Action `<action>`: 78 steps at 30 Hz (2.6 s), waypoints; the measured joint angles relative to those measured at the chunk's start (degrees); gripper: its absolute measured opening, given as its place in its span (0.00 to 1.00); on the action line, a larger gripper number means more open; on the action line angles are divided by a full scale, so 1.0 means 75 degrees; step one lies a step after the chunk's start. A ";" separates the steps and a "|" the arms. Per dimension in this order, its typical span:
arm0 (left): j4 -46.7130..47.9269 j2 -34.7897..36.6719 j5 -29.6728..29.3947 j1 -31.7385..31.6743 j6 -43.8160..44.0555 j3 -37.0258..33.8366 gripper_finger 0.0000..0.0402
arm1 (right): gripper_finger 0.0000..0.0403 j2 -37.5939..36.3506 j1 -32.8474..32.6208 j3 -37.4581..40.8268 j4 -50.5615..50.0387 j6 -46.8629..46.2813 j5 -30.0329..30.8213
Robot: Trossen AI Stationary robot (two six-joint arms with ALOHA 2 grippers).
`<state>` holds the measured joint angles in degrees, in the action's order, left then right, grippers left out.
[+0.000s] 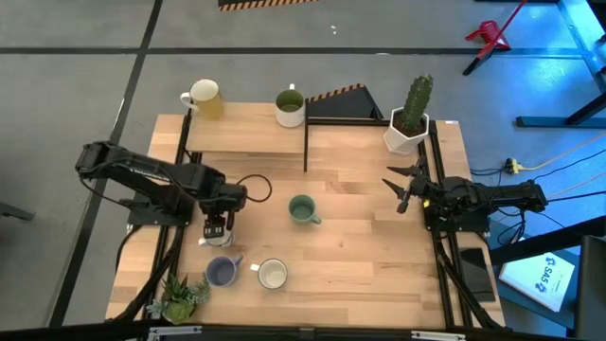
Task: Place coffee mugs
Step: Put the patterned blue mug on the shelf
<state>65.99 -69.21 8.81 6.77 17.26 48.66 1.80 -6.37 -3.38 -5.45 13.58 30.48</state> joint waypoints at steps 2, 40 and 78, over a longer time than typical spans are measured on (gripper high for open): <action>-0.0182 0.0000 -0.0061 0.0073 -0.0048 -0.0211 0.49 | 0.44 0.0000 0.0000 0.0000 -0.0001 0.0000 0.0000; 0.1317 -0.0566 -0.2334 -0.2710 0.2772 0.4602 0.05 | 0.44 0.0101 0.0003 0.0000 0.0000 0.0052 0.0058; 0.1754 -0.3290 -0.1904 -0.7630 -0.2388 0.7006 0.05 | 0.44 0.0393 0.0002 -0.0417 0.1665 0.1221 0.0742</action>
<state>79.14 -93.89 -5.47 -50.45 -0.64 101.21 4.75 -6.35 -6.50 7.03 22.74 36.04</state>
